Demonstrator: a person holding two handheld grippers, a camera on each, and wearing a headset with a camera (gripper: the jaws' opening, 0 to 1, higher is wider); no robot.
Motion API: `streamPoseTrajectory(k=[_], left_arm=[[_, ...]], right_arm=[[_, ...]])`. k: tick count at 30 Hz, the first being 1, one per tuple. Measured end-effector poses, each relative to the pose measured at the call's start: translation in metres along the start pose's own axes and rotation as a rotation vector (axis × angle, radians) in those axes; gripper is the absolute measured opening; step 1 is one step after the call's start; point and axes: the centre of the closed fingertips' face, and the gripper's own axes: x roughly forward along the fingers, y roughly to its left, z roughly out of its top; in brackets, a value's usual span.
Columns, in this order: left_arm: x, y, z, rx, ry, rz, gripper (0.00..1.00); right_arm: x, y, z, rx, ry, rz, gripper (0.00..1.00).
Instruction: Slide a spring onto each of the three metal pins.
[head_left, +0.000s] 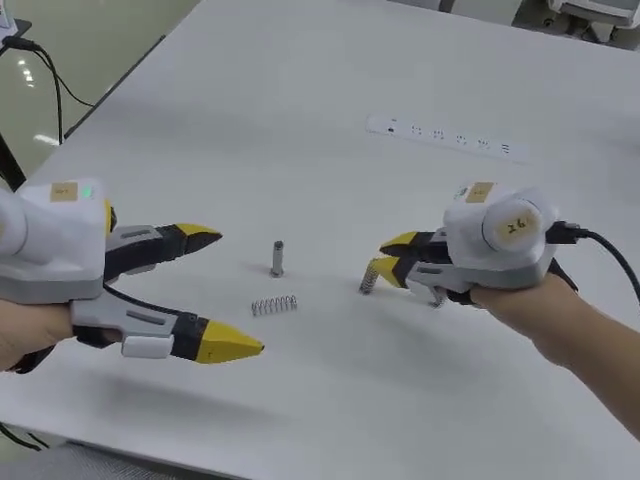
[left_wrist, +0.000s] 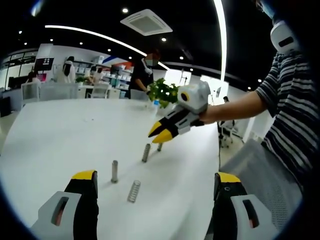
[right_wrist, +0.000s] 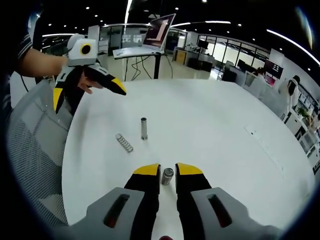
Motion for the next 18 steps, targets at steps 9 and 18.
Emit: streamPoseTrajectory(k=[9, 18], left_arm=[[0.003, -0.001, 0.004, 0.006, -0.002, -0.004, 0.93], [0.005, -0.002, 0.002, 0.008, 0.007, -0.008, 0.93]], right_arm=[[-0.024, 0.008, -0.001, 0.122, -0.070, -0.005, 0.09], [-0.030, 0.025, -0.029, 0.131, -0.028, 0.003, 0.09]])
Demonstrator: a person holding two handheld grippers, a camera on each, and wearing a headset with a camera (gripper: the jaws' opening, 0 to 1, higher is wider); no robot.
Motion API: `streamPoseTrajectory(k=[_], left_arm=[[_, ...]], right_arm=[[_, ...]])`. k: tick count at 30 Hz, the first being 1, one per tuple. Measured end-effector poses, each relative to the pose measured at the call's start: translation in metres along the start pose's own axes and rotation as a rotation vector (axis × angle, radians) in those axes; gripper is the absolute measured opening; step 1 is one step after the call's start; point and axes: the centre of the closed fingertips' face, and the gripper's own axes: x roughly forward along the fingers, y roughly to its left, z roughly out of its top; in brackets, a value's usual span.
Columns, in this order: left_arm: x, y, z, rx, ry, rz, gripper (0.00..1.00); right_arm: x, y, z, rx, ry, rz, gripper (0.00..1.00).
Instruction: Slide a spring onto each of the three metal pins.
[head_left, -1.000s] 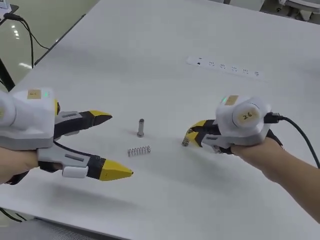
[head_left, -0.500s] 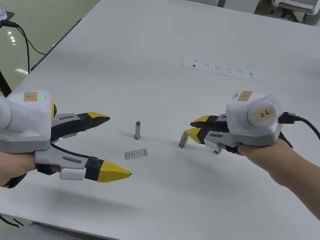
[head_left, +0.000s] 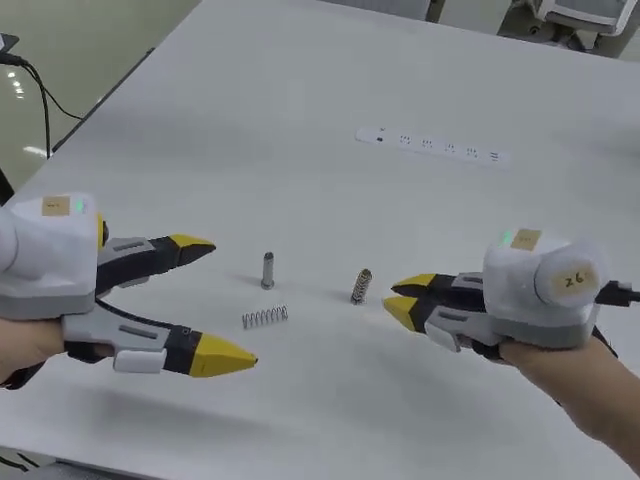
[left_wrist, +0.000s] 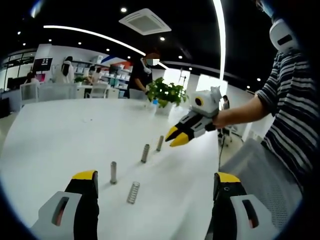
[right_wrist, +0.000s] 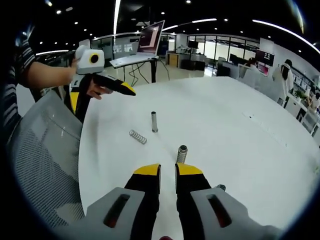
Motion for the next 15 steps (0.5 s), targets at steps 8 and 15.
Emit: streamPoseTrajectory(k=[8, 15], left_arm=[[-0.001, 0.000, -0.001, -0.003, 0.001, 0.001, 0.92], [-0.003, 0.000, -0.005, -0.009, 0.004, 0.002, 0.92]], right_arm=[[0.003, 0.004, -0.005, 0.008, 0.016, 0.010, 0.09], [0.018, 0.017, -0.002, -0.049, 0.042, 0.050, 0.09]])
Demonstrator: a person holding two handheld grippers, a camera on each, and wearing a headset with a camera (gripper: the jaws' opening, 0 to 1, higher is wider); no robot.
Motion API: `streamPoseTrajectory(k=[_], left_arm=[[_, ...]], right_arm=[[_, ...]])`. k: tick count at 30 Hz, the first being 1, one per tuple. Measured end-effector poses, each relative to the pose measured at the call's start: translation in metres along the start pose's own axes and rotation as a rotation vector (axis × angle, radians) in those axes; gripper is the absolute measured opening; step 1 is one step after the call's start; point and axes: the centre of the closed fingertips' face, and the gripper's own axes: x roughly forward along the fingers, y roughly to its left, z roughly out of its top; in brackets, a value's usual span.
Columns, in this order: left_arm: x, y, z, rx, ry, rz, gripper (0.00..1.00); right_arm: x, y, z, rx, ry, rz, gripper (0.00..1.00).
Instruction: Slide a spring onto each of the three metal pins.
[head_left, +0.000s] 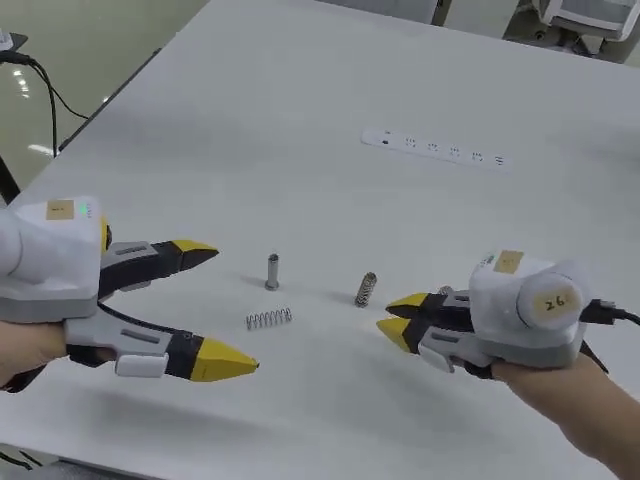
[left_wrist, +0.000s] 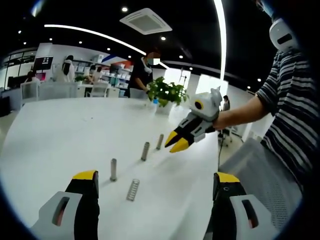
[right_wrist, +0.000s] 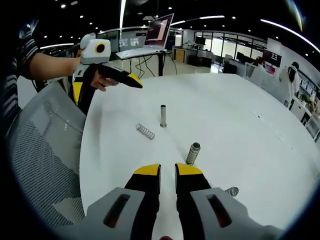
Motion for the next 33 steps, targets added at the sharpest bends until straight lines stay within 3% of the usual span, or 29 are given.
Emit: streamPoseTrajectory(k=[8, 21, 33], left_arm=[[-0.003, 0.002, 0.000, -0.006, -0.005, 0.001, 0.91], [-0.005, 0.003, -0.003, 0.002, 0.000, 0.010, 0.90], [-0.007, 0.002, -0.004, 0.000, 0.007, 0.012, 0.90]], right_arm=[[0.024, 0.021, 0.014, -0.130, 0.042, 0.089, 0.10], [0.057, 0.040, 0.034, -0.280, 0.068, 0.169, 0.10], [0.089, 0.043, 0.035, -0.339, 0.106, 0.207, 0.10]])
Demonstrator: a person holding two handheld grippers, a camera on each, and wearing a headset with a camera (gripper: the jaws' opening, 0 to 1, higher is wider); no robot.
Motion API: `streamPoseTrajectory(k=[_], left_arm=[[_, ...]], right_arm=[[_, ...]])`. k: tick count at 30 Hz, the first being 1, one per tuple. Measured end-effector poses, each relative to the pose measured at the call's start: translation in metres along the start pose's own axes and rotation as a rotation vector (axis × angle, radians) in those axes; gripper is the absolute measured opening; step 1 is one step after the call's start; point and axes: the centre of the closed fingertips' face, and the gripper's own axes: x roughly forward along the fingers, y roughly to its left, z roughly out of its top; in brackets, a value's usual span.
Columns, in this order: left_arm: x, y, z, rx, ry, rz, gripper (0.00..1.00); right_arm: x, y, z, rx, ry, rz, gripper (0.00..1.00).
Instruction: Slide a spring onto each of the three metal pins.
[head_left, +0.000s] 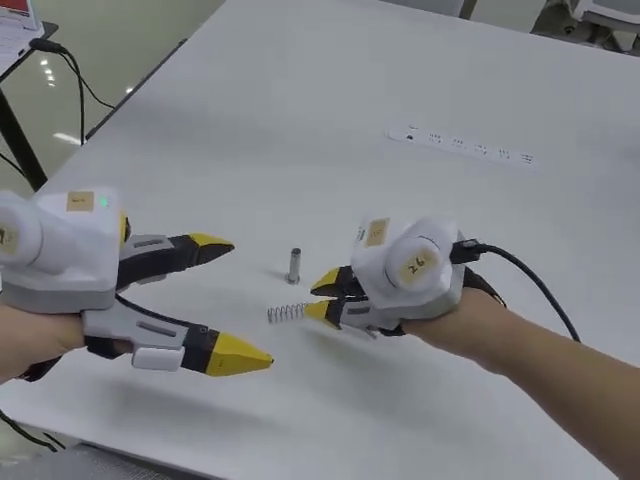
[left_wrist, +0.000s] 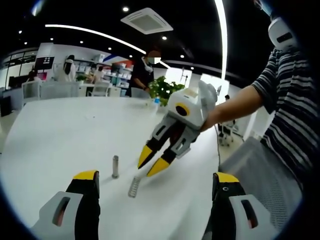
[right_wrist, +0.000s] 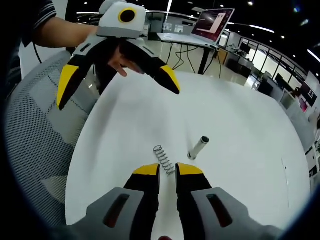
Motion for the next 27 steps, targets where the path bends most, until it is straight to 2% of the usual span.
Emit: streamPoseTrajectory(k=[8, 17, 27], left_arm=[[-0.007, 0.003, 0.001, -0.001, 0.004, 0.016, 0.90], [-0.008, 0.003, -0.002, -0.005, 0.005, 0.020, 0.90], [-0.007, 0.001, -0.005, -0.009, 0.016, 0.016, 0.89]], right_arm=[[0.018, 0.000, -0.003, -0.016, 0.029, 0.029, 0.11], [0.025, 0.001, -0.016, -0.033, 0.075, 0.049, 0.10], [0.026, 0.002, -0.018, -0.021, 0.063, 0.045, 0.08]])
